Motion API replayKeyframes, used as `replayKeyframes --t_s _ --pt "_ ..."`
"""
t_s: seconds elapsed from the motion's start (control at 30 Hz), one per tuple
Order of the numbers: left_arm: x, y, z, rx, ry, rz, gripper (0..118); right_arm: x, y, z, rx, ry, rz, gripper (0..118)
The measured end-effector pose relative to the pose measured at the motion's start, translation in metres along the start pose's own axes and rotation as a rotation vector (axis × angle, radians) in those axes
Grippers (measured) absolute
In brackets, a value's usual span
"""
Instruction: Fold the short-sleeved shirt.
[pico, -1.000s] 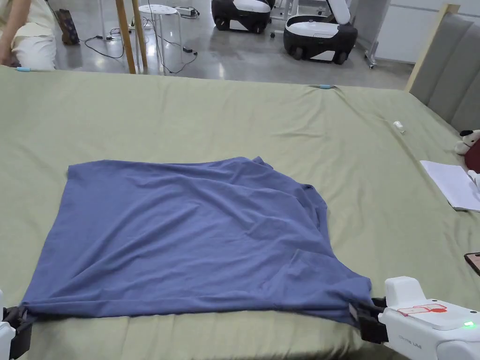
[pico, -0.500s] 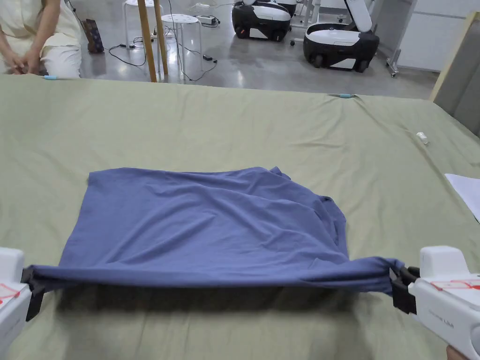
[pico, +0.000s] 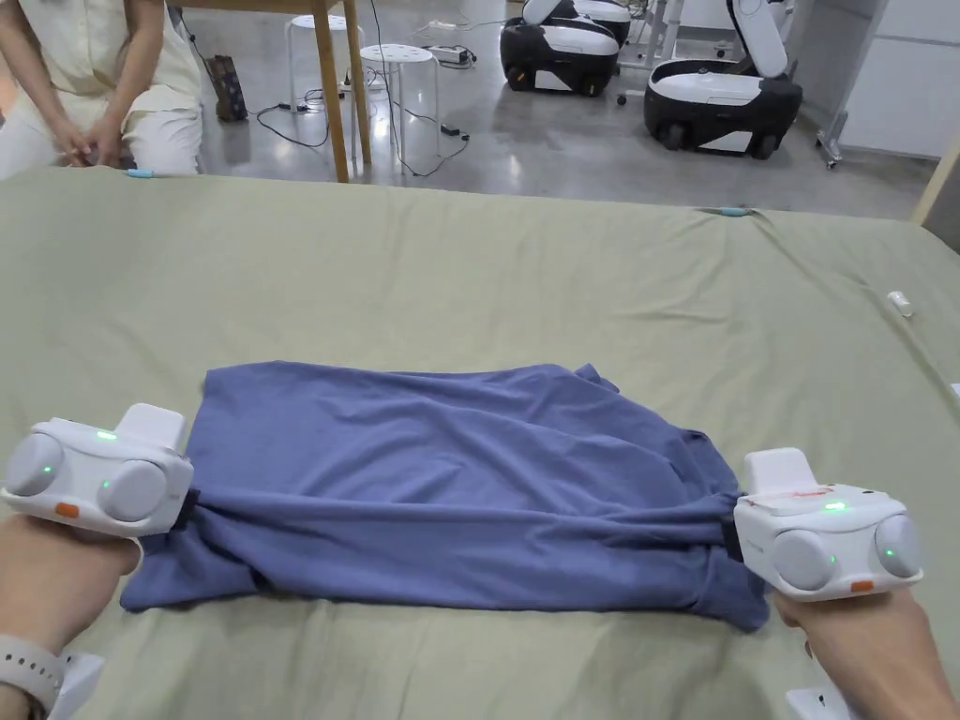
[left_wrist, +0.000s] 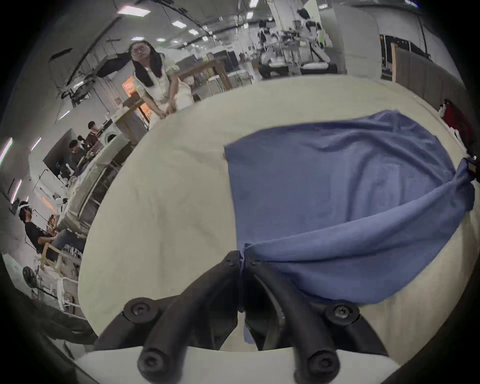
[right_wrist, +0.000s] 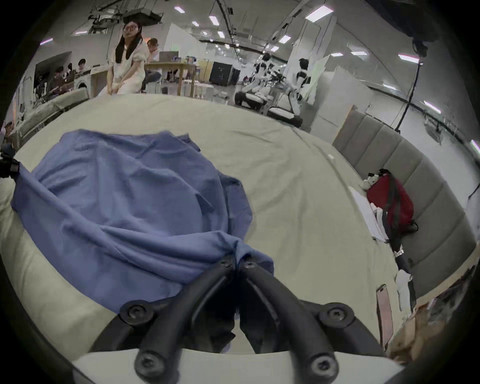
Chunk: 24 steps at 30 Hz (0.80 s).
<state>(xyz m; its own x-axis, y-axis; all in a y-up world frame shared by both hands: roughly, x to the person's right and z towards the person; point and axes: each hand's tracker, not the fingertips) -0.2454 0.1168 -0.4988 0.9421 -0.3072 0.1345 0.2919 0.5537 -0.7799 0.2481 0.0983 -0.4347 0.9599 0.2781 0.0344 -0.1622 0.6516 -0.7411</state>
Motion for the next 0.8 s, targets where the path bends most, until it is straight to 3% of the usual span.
replayKeyframes --t_s 0.07,0.13,0.17,0.2,0.23,0.27,0.3,0.4,0.5,0.53,0.57,0.6,0.63,0.67,0.73,0.8 --pt "0.002 -0.002 0.000 0.010 -0.005 0.011 0 -0.001 -0.003 0.003 -0.009 0.002 0.004 1" --pt "0.003 -0.007 0.016 0.064 -0.018 0.049 1 0.004 -0.007 0.009 0.023 0.036 -0.041 4" --pt "0.003 -0.010 0.026 0.117 -0.004 0.072 4 0.005 -0.009 0.014 0.034 0.048 -0.072 20" --pt "0.004 -0.014 0.036 0.161 0.011 0.084 17 0.005 -0.011 0.021 0.049 0.027 -0.088 49" --pt "0.005 -0.019 0.050 0.228 0.026 0.114 42 0.004 -0.014 0.031 0.083 0.022 -0.107 80" --pt "0.009 -0.024 0.066 0.297 0.028 0.162 75 0.003 -0.017 0.043 0.121 0.037 -0.123 106" --pt "0.013 -0.031 0.081 0.362 0.017 0.189 87 -0.004 -0.020 0.056 0.154 0.060 -0.143 113" --pt "0.032 -0.054 0.109 0.505 -0.009 0.181 90 -0.020 -0.033 0.091 0.273 0.102 -0.193 113" --pt "0.059 -0.086 0.129 0.586 -0.034 0.192 90 -0.045 -0.056 0.105 0.381 0.161 -0.194 106" --pt "0.066 -0.098 0.135 0.607 -0.069 0.197 89 -0.054 -0.063 0.113 0.414 0.155 -0.176 98" --pt "0.073 -0.108 0.138 0.597 -0.080 0.205 81 -0.068 -0.072 0.123 0.440 0.144 -0.161 79" --pt "0.078 -0.118 0.142 0.605 -0.102 0.209 66 -0.075 -0.079 0.129 0.462 0.145 -0.154 55" --pt "0.080 -0.126 0.138 0.608 -0.095 0.209 41 -0.080 -0.085 0.133 0.476 0.141 -0.160 29" --pt "0.085 -0.133 0.139 0.611 -0.078 0.208 0 -0.084 -0.090 0.136 0.481 0.134 -0.167 5" --pt "0.085 -0.147 0.140 0.614 -0.038 0.234 0 -0.093 -0.097 0.144 0.508 0.125 -0.185 0" --pt "0.077 -0.156 0.135 0.566 -0.094 0.238 0 -0.094 -0.101 0.148 0.519 0.138 -0.184 0"
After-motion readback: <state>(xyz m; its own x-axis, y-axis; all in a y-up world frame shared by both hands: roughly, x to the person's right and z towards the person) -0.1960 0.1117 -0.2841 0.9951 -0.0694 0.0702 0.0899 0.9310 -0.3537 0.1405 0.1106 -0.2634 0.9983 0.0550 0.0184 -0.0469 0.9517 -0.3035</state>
